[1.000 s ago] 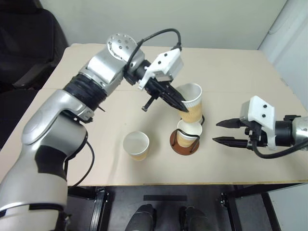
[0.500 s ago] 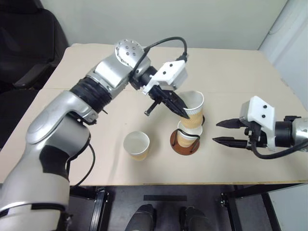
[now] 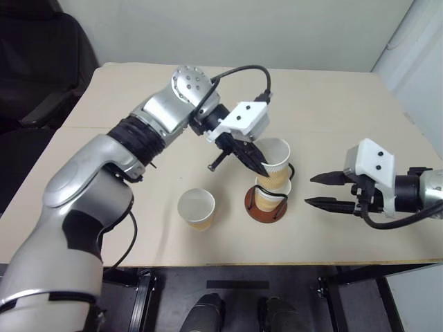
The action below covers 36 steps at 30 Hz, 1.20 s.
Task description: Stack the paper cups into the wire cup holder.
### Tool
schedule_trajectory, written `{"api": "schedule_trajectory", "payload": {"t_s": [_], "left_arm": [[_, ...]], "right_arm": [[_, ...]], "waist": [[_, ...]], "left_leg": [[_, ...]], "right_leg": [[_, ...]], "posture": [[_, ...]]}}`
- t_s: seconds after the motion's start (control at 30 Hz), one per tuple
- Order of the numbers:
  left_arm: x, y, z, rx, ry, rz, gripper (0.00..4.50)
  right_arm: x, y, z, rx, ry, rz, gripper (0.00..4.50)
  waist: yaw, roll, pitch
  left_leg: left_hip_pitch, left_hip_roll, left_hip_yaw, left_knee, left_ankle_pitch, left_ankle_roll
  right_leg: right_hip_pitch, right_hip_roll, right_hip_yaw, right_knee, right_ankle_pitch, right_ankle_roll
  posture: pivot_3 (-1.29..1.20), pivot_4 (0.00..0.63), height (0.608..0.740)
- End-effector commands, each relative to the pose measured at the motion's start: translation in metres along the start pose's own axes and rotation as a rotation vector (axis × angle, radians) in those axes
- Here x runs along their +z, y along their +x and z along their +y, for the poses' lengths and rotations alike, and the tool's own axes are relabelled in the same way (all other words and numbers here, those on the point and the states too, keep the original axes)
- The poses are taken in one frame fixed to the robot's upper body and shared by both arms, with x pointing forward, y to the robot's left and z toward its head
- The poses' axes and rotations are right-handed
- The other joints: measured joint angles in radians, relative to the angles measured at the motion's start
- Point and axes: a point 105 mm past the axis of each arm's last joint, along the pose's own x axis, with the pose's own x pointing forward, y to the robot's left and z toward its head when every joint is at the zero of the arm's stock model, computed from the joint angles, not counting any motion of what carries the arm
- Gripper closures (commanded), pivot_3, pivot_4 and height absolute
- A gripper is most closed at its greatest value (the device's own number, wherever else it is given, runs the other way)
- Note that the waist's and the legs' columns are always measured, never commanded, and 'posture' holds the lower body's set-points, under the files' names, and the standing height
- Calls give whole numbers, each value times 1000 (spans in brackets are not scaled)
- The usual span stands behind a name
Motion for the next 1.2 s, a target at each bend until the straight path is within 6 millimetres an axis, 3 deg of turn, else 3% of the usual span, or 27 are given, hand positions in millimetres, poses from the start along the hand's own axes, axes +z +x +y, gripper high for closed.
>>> {"api": "schedule_trajectory", "payload": {"t_s": [0.03, 0.2, 0.57, 0.8, 1.2], "left_arm": [[3, -1, -2, -25, 36, 5, 4479], [-1, 1, -1, -20, 38, 9, 4479], [9, 3, 11, 43, 47, -81, 746], [12, -27, 18, 158, 68, -58, 746], [-16, -72, -24, 169, -94, 121, 746]], "right_arm": [[9, -8, -2, -38, -40, -21, 2234], [9, -8, -3, -38, -40, -19, 2234], [8, -7, -3, -38, -44, -15, 2234], [9, -7, -9, -83, -45, -19, 2234], [11, -3, -10, -78, -16, -31, 2234]], "waist": [[0, 0, 0], [0, 0, 0], [1, 0, 0], [0, 0, 0], [-1, 0, 0]], "left_leg": [[0, 0, 0, 0, 0, 0], [0, 0, 0, 0, 0, 0], [0, 0, 0, 1, 0, 0], [0, 0, 0, 3, 0, 0], [-1, 0, -1, 4, -1, 2]], "right_leg": [[0, 0, 0, 0, 0, 0], [0, 0, 0, 0, 0, 0], [0, 0, 0, 1, 0, 0], [0, 0, 0, 2, 0, 0], [0, 0, 0, 0, 0, 1]], "posture": [[0, 150, 740], [0, 150, 740], [0, 150, 740], [0, 150, 740], [0, 150, 740]]}}
